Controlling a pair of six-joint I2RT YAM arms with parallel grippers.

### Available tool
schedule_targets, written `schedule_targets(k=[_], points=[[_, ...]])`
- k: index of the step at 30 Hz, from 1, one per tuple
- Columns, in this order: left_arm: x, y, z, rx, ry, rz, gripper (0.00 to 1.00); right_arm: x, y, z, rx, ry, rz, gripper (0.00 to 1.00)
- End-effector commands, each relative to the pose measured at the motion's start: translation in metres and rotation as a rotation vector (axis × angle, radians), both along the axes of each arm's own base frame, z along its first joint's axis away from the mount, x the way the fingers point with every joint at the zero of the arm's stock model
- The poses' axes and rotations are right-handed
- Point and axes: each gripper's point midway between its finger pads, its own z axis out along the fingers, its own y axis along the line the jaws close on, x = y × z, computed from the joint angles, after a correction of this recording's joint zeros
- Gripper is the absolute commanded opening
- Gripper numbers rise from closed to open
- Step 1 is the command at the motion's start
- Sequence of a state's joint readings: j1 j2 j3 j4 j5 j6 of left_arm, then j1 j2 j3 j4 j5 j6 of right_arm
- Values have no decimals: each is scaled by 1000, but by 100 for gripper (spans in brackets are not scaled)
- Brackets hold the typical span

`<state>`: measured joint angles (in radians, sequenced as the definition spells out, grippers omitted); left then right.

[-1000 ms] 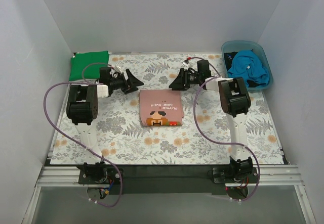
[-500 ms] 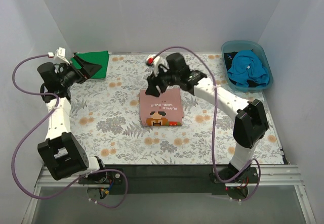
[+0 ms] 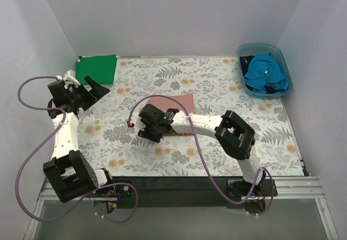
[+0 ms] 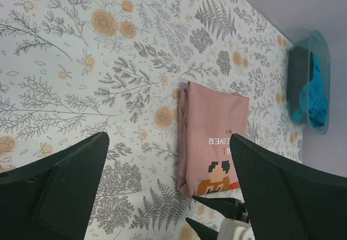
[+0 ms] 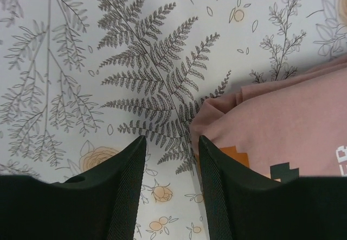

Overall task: Fold and stack the t-shirts
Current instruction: Neatly place the folded tshirt to the corner

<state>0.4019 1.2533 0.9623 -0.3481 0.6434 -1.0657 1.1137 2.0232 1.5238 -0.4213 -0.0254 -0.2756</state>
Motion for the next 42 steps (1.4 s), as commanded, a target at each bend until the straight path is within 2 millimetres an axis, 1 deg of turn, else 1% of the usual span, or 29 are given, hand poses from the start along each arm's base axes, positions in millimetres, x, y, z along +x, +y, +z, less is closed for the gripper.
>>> schedule_targets(k=[1, 2, 4, 5, 6, 8, 9, 11, 12, 14, 15, 16, 17, 18, 19, 20, 21, 22, 24, 26, 28, 30, 31, 32, 33, 35, 36, 39, 42], points=[[-10, 0, -2, 39, 3, 3, 94, 21, 6, 8, -14, -90, -31, 50], [-10, 0, -4, 40, 8, 5, 94, 22, 5, -2, -36, -90, -35, 49], [-10, 1, -6, 46, 10, 9, 94, 25, 5, -9, -53, -96, -37, 49], [-11, 1, -9, 44, 15, 7, 94, 25, 3, -20, -74, -89, -38, 49], [-11, 0, -10, 42, 16, 3, 94, 24, 3, -23, -82, -83, -36, 48], [-12, -2, -15, 32, 25, -2, 94, 20, 0, -35, -99, -63, -28, 40], [-13, -2, -19, 28, 34, 1, 95, 20, -1, -36, -102, -62, -30, 30], [-14, -2, -26, 7, 51, 22, 95, 18, -2, -37, -104, -58, -26, 16], [-19, -5, -39, -24, 82, 25, 95, 19, -2, -34, -101, -63, -28, 3], [-20, -12, -49, -67, 100, 25, 94, 23, -2, -25, -89, -80, -33, 1], [-24, -19, -61, -112, 135, 31, 94, 25, -2, -20, -78, -81, -34, 1], [-20, -21, -61, -119, 115, 31, 93, 27, -2, -15, -61, -75, -37, 1], [-17, -24, -64, -124, 114, 38, 93, 30, 1, -1, -29, -78, -36, 1], [-16, -34, -71, -142, 132, 21, 93, 32, 2, 6, -8, -74, -39, 1], [-11, -40, -70, -157, 122, 16, 93, 33, 2, 13, 15, -59, -36, 1], [-8, -43, -76, -153, 135, 28, 93, 36, 3, 27, 43, -71, -42, 1], [-5, -57, -83, -156, 151, -1, 93, 32, 6, 32, 67, -53, -26, 1], [-4, -63, -89, -169, 172, 3, 93, 31, 7, 43, 91, -54, -23, 1], [-2, -72, -101, -159, 201, 9, 93, 30, 6, 50, 110, -48, -19, 1], [0, -89, -115, -179, 245, -8, 93, 29, 5, 58, 129, -39, -26, 1], [1, -103, -128, -194, 286, -18, 94, 31, 1, 58, 129, -34, -37, 1], [1, -116, -134, -218, 327, -16, 94, 34, -2, 57, 130, -28, -47, 1], [7, -120, -132, -226, 306, -19, 94, 37, -3, 58, 138, -24, -53, 1], [9, -122, -136, -249, 329, -3, 95, 38, -4, 58, 138, -17, -58, 1], [6, -141, -136, -249, 336, -45, 95, 40, -4, 58, 142, -14, -61, 1], [10, -149, -142, -258, 363, -48, 95, 42, -3, 62, 152, -13, -59, 1], [15, -157, -138, -271, 359, -52, 95, 42, -2, 62, 154, -13, -58, 1], [21, -166, -140, -285, 365, -49, 95, 43, 0, 65, 167, -4, -60, 1], [17, -183, -151, -293, 411, -61, 95, 43, 2, 65, 178, 14, -57, 1]])
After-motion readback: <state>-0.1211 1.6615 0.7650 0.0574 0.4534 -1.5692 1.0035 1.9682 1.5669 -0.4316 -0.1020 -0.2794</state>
